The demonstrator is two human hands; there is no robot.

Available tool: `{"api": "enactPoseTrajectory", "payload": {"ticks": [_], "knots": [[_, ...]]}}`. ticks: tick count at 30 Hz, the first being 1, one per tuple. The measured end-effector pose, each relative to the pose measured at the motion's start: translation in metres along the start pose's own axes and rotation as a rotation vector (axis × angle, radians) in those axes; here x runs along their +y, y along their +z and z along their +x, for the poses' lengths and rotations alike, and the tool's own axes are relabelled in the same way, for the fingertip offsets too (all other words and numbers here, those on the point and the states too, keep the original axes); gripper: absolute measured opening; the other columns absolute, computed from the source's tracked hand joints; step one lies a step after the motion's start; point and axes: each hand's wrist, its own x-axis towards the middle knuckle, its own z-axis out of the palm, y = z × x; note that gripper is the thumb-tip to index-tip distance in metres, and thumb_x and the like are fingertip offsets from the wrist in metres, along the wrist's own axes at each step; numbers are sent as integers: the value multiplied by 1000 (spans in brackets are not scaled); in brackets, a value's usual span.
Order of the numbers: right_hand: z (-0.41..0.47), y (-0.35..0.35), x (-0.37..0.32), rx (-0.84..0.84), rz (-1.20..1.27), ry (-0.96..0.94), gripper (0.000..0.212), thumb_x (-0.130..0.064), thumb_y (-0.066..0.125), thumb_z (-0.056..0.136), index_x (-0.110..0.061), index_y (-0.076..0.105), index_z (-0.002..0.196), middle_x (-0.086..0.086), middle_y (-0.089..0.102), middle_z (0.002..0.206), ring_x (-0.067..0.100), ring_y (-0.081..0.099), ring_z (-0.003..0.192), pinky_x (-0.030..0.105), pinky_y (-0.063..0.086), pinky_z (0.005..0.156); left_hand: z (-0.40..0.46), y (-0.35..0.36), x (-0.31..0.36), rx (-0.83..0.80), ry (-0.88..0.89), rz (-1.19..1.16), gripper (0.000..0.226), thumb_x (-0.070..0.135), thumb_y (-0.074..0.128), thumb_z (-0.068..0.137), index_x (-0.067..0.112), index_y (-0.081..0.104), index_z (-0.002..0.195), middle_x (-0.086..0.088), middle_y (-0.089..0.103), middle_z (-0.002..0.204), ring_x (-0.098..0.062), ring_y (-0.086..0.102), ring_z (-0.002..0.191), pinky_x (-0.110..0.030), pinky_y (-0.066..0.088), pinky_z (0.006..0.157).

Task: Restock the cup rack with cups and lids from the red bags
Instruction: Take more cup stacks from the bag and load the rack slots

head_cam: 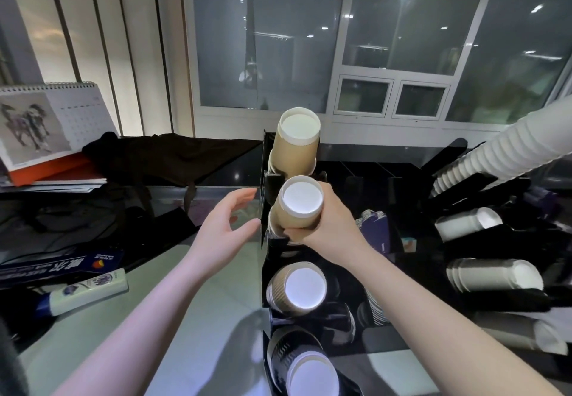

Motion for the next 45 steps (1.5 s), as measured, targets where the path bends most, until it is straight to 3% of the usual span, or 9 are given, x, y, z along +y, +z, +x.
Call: {"api": "enactPoseTrajectory", "payload": {"ticks": [6, 11, 13, 16, 23, 30, 36, 40, 45], "knots": [[-1, -10, -12, -18, 77, -75, 43, -55, 67, 73, -55, 44, 110, -31, 54, 112, -8, 51, 107, 12, 44, 81, -1, -1, -1, -24, 13, -13, 45, 23, 61, 84, 52, 48, 117, 24, 58, 120, 8, 51, 114, -28, 41, 99], [8, -23, -12, -117, 133, -25, 34, -44, 70, 77, -45, 57, 108, -28, 62, 103, -9, 56, 99, 8, 45, 76, 1, 2, 6, 30, 62, -47, 42, 18, 62, 89, 44, 50, 119, 22, 58, 121, 6, 52, 113, -28, 44, 99], [19, -34, -13, 11, 227, 2, 27, -39, 68, 82, -31, 64, 108, -19, 67, 99, -4, 61, 94, 19, 50, 81, 8, 0, 9, 65, 64, -63, 45, 18, 64, 87, 36, 49, 126, 17, 56, 125, 5, 51, 116, -26, 43, 99], [43, -46, -18, 233, 159, 37, 42, -36, 75, 77, -26, 59, 115, -13, 65, 103, 1, 62, 92, 19, 48, 77, 28, -1, 19, 69, 57, -81, 55, 19, 69, 83, 32, 45, 131, 17, 52, 125, 6, 49, 118, -18, 40, 98], [89, -28, -30, 5, -103, 71, 81, -27, 86, 58, -23, 43, 128, -6, 56, 113, 12, 52, 99, 24, 42, 77, 84, 11, 28, -128, -83, -21, 95, 34, 83, 68, 25, 27, 145, 2, 46, 139, -10, 50, 122, -34, 42, 103], [98, -27, -21, 31, 2, 11, 79, -31, 90, 53, -33, 45, 118, -19, 54, 101, 7, 52, 96, 12, 37, 68, 89, 19, 26, -62, -70, 37, 96, 45, 78, 62, 30, 26, 141, 6, 53, 129, -12, 55, 113, -42, 45, 100], [99, -31, -14, 26, -1, -35, 83, -31, 91, 53, -33, 45, 122, -19, 55, 105, 5, 51, 99, 19, 40, 77, 92, 20, 24, -50, -51, 137, 89, 44, 77, 68, 35, 24, 139, 13, 53, 120, -13, 56, 110, -42, 46, 96], [99, -29, -12, 43, 29, -50, 77, -30, 91, 52, -38, 46, 114, -27, 55, 96, -1, 54, 90, 13, 41, 70, 93, 23, 25, -17, -51, 148, 85, 42, 77, 67, 35, 28, 137, 15, 56, 116, -10, 58, 106, -39, 48, 93], [100, -25, -7, 63, 30, -82, 78, -34, 90, 50, -41, 44, 113, -8, 60, 114, 11, 54, 105, 29, 48, 83, 94, 25, 30, 4, -68, 135, 82, 44, 76, 64, 37, 32, 133, 18, 57, 109, -9, 60, 102, -36, 50, 87]]}}
